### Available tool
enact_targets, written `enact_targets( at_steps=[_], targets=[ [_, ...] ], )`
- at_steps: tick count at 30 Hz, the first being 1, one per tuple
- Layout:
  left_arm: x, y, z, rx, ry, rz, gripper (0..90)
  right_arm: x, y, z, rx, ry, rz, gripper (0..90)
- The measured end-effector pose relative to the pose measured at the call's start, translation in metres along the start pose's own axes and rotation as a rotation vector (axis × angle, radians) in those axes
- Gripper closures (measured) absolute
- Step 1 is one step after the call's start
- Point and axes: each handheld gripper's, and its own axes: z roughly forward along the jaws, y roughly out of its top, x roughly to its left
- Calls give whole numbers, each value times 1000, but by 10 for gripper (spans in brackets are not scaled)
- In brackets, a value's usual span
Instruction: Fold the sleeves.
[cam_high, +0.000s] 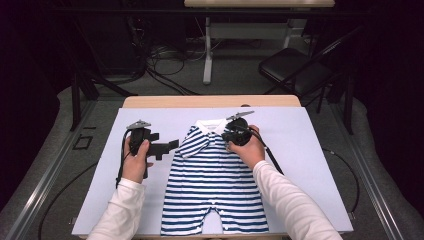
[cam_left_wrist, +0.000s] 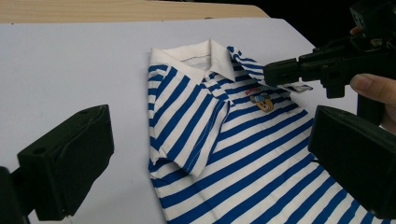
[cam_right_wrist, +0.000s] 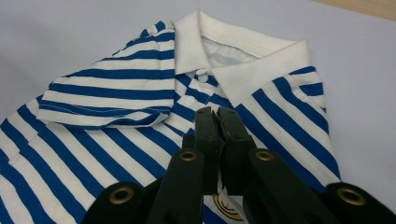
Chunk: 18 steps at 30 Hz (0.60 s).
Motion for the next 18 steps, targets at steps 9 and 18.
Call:
enact_targets(
  at_steps=[9,18],
  targets=[
    [0,0,1,3,1,6,5,11,-3,10,10,14,-10,878],
    [-1,0,1,2,2,2,5,17,-5,16,4,8,-13,878]
  ],
)
